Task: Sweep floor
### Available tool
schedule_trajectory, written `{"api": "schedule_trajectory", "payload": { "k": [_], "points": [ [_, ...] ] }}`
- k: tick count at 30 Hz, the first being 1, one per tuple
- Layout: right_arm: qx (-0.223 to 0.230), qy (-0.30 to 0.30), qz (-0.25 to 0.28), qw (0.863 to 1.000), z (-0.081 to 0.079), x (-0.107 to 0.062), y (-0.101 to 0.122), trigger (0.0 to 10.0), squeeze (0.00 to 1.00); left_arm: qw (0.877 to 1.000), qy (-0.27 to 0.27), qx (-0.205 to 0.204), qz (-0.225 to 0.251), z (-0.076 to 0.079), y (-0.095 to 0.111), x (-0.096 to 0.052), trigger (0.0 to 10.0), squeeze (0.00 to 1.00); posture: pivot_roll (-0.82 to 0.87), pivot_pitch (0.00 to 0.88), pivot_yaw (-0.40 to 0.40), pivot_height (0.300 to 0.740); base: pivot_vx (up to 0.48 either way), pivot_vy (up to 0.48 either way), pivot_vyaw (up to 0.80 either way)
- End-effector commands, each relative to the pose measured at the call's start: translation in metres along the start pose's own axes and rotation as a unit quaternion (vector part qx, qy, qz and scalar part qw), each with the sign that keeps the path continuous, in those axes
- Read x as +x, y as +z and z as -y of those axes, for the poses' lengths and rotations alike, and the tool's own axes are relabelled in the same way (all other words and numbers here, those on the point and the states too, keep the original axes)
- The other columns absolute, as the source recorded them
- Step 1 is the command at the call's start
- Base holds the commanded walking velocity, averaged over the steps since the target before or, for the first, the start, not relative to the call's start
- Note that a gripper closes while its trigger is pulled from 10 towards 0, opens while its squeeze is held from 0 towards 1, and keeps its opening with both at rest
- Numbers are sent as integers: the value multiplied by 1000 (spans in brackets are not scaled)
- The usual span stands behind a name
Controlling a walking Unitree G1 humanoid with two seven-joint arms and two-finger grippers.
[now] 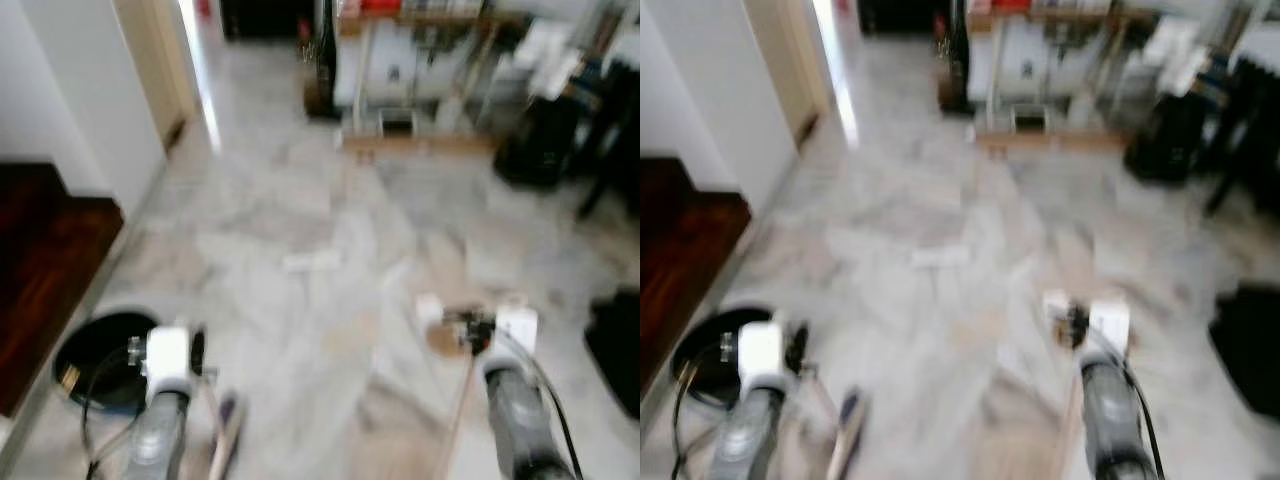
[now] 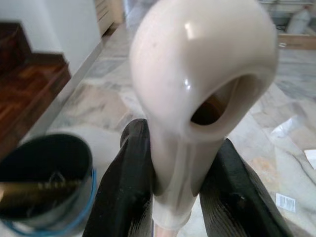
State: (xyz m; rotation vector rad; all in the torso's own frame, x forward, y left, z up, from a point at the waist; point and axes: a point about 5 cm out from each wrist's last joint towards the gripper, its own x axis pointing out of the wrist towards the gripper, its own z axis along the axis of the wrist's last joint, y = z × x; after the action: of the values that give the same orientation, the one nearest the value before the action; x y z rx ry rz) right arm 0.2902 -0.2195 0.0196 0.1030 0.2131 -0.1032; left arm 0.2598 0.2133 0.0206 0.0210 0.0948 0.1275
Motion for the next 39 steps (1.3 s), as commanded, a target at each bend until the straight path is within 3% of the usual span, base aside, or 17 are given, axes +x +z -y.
{"api": "schedule_trajectory", "payload": {
  "k": [1,11,26,39],
  "points": [
    [26,19,10,999,-12,5,5,10000,0,1000,0,-14,-8,0,-1,0,10000,0,43,0,-42,740,0,0,0],
    [35,29,11,999,-9,6,9,10000,0,1000,3,-16,-4,-2,3,1,10000,0,43,0,-40,740,0,0,0],
    [-20,60,46,997,-14,11,25,10000,0,1000,-7,-6,16,-1,14,5,10000,0,39,0,-45,740,0,0,0],
    [-19,64,58,996,-18,13,31,10000,0,999,-29,-2,41,12,28,10,10000,0,31,0,-46,740,0,0,0]
  ]
}}
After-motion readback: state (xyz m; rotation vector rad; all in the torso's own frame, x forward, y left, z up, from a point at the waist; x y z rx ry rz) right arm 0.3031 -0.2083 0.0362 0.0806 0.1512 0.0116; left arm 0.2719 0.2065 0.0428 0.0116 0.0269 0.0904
